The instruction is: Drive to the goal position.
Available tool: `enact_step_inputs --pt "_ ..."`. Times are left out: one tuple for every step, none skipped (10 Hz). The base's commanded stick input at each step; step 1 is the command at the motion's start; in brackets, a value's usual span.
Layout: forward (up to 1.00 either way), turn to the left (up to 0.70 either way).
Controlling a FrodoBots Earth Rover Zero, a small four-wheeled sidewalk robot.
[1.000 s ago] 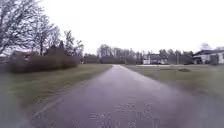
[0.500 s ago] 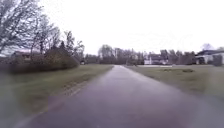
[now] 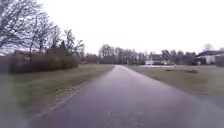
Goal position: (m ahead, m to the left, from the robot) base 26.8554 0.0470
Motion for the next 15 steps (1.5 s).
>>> enact_step_inputs --pt "1.0 0.0" --pt "1.0 0.0" --pt "1.0 0.0" --pt "1.0 0.0" --pt "1.0 0.0" --pt "1.0 0.0" --pt "1.0 0.0" --pt "1.0 0.0" --pt "1.0 0.0" --pt "1.0 0.0" --pt "1.0 0.0" --pt "1.0 0.0" --pt "1.0 0.0" --pt "1.0 0.0" --pt "1.0 0.0"
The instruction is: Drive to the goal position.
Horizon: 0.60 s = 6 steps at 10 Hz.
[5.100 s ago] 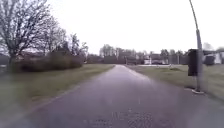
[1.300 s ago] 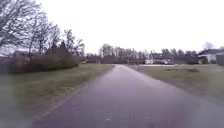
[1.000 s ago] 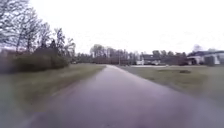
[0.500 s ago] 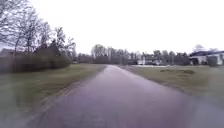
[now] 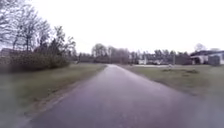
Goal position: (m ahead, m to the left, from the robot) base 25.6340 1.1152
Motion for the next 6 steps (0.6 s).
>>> enact_step_inputs --pt "1.0 0.0" --pt "1.0 0.0" --pt "1.0 0.0" --pt "1.0 0.0" --pt "1.0 0.0" --pt "1.0 0.0"
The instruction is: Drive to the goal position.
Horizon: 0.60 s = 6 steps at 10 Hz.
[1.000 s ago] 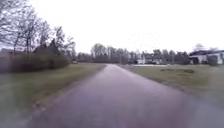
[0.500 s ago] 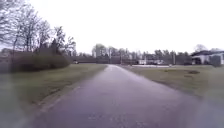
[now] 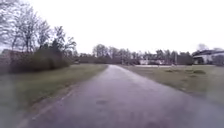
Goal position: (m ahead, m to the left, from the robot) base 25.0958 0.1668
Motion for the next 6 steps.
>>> enact_step_inputs --pt "1.0 0.0" --pt "1.0 0.0" --pt "1.0 0.0" --pt "1.0 0.0" --pt "1.0 0.0" --pt "1.0 0.0"
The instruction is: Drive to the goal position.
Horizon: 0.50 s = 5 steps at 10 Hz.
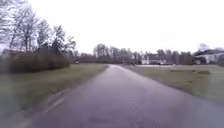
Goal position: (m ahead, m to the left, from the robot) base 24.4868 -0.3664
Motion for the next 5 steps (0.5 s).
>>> enact_step_inputs --pt "1.0 0.0" --pt "1.0 0.0" --pt "1.0 0.0" --pt "1.0 0.0" --pt "1.0 0.0"
